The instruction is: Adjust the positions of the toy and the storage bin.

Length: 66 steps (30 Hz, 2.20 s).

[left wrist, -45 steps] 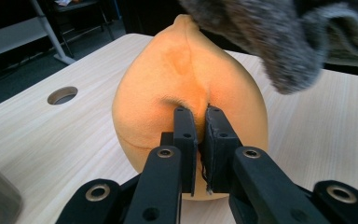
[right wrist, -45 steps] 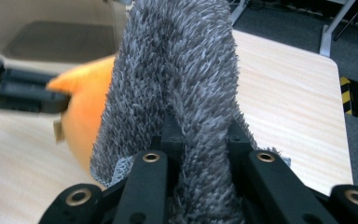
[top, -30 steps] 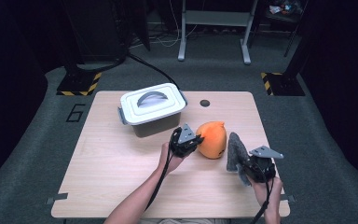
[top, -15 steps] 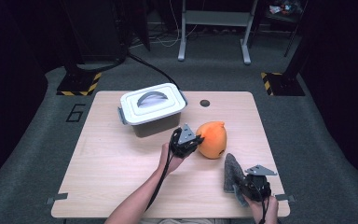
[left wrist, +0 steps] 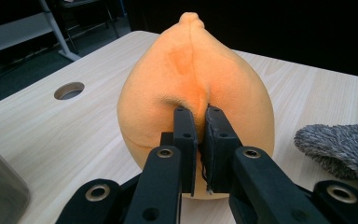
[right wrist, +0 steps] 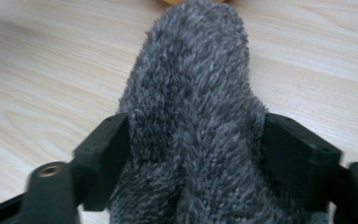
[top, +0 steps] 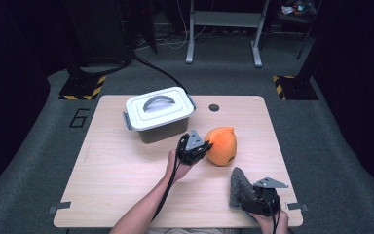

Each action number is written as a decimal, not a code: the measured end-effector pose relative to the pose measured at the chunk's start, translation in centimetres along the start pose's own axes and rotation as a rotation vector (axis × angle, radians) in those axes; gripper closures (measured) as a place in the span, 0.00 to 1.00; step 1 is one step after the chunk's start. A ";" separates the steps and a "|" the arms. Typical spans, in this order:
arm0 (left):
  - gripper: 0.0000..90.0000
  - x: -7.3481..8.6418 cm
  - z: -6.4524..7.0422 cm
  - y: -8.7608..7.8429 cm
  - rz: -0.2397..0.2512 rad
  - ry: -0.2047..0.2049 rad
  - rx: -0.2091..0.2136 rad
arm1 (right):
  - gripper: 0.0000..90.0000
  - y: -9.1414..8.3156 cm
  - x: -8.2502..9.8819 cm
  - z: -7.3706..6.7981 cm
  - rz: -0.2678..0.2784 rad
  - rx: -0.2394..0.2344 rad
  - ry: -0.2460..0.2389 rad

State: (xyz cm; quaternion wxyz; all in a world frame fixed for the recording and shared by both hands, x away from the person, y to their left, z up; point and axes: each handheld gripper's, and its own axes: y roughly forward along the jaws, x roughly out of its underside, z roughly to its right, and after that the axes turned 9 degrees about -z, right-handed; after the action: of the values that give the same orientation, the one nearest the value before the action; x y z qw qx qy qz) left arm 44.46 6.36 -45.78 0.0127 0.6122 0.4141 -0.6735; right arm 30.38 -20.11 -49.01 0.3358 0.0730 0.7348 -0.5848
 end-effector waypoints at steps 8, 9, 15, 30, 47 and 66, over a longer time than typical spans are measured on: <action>0.94 0.0 0.0 0.0 0.002 -0.009 0.003 | 0.10 -1.5 -0.9 1.4 0.064 0.013 0.021; 0.94 0.1 0.0 0.0 0.002 -0.010 0.003 | 0.09 -1.6 -1.1 1.7 0.073 0.017 0.021; 0.94 0.1 0.0 0.0 0.001 -0.008 -0.006 | 0.05 -1.4 -2.5 4.5 0.101 0.041 0.034; 0.95 0.1 0.0 -0.4 0.014 0.012 -0.028 | 0.04 4.1 -4.2 10.1 0.042 0.088 0.056; 0.95 -0.7 0.0 -4.2 0.051 0.028 -0.056 | 0.07 6.1 -4.0 10.4 0.017 0.117 0.029; 0.95 2.0 0.1 -9.7 0.044 -0.010 -0.092 | 0.05 6.3 -3.9 10.4 0.033 0.121 0.021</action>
State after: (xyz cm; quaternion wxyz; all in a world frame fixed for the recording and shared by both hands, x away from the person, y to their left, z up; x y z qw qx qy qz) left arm 38.77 13.63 -42.25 0.0577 0.6167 0.4309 -0.6562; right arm 40.76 -26.55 -52.79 0.3327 0.1112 0.7004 -0.6216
